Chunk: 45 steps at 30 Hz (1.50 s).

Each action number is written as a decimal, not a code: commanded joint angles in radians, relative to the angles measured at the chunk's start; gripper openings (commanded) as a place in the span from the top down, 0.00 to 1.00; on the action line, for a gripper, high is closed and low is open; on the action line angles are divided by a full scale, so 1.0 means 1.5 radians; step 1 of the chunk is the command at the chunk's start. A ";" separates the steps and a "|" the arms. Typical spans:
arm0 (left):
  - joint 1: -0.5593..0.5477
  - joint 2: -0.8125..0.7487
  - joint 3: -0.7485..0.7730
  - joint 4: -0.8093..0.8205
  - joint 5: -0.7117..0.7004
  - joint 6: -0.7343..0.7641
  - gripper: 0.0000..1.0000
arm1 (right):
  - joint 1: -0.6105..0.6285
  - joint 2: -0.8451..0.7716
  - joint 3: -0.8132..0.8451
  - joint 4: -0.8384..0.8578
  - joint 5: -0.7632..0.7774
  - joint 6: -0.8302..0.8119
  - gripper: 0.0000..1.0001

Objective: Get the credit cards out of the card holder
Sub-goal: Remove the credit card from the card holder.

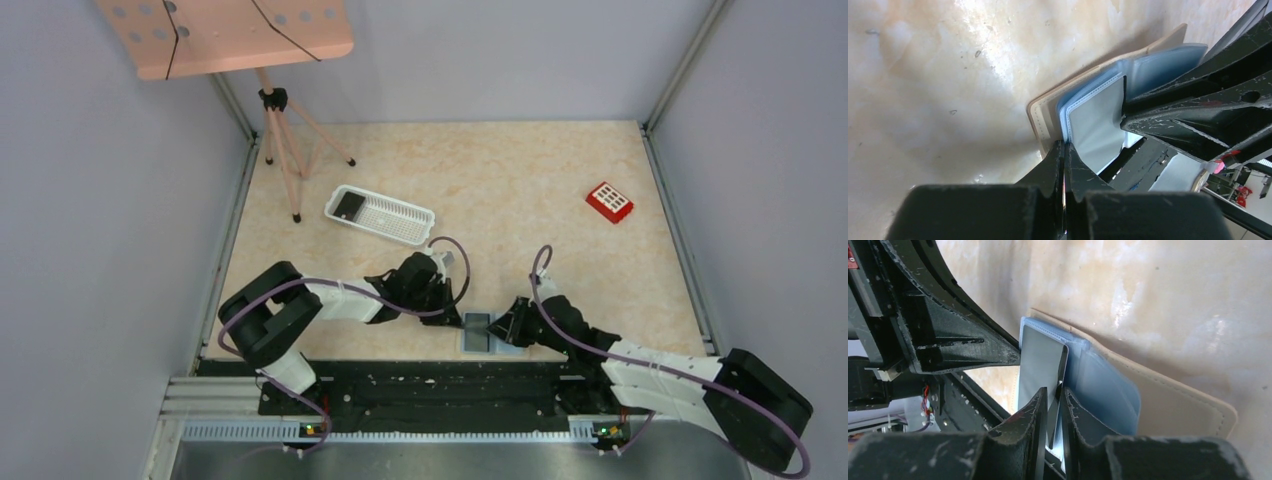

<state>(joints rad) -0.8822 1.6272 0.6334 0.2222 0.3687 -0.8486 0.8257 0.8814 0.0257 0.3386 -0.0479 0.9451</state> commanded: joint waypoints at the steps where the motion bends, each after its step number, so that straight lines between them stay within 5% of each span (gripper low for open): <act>1: 0.003 -0.033 -0.004 0.002 -0.013 0.016 1.00 | -0.004 0.014 0.000 0.102 -0.052 0.003 0.85; 8: 0.003 -0.038 -0.027 0.025 -0.004 -0.002 1.00 | -0.003 0.020 -0.006 0.135 -0.044 0.005 0.89; 12: 0.003 -0.037 -0.030 0.020 -0.009 -0.001 1.00 | -0.004 0.016 -0.002 0.128 -0.042 -0.002 1.00; 21: 0.004 -0.061 -0.001 -0.096 -0.094 0.030 1.00 | -0.034 -0.048 0.014 0.012 -0.054 -0.021 1.00; 28: 0.005 -0.060 -0.002 -0.087 -0.095 0.030 1.00 | -0.058 -0.107 0.019 -0.065 -0.053 -0.021 1.00; 39: 0.005 -0.053 -0.004 -0.070 -0.085 0.020 1.00 | -0.068 -0.113 -0.001 0.017 -0.103 0.032 1.00; 45: 0.005 -0.051 -0.007 -0.072 -0.088 0.020 1.00 | -0.070 -0.192 0.033 -0.133 -0.034 0.043 1.00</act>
<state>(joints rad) -0.8768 1.5547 0.6174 0.1188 0.2676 -0.8284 0.7345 0.6792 0.0151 0.2520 -0.1638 0.9905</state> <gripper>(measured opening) 0.010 0.004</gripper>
